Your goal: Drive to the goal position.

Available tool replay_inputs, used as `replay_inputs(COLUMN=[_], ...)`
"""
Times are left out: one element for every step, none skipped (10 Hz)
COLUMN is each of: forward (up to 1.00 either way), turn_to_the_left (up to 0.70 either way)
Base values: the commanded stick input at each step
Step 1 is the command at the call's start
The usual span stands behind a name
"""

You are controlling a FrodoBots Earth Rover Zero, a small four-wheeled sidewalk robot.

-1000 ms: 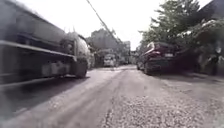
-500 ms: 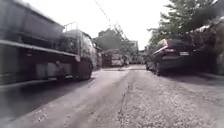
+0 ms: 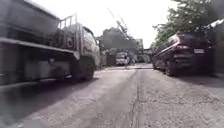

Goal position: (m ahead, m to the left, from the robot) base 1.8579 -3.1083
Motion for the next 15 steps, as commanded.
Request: replay_inputs(forward=[1.00,1.00,1.00,1.00,1.00,1.00,1.00,1.00,1.00,1.00,1.00,1.00,1.00,1.00,1.00], turn_to_the_left=[0.00,0.00,-0.27,-0.27,-0.19,0.00,0.00,0.00,0.00,0.00,0.00,0.00,0.00,0.00,0.00])
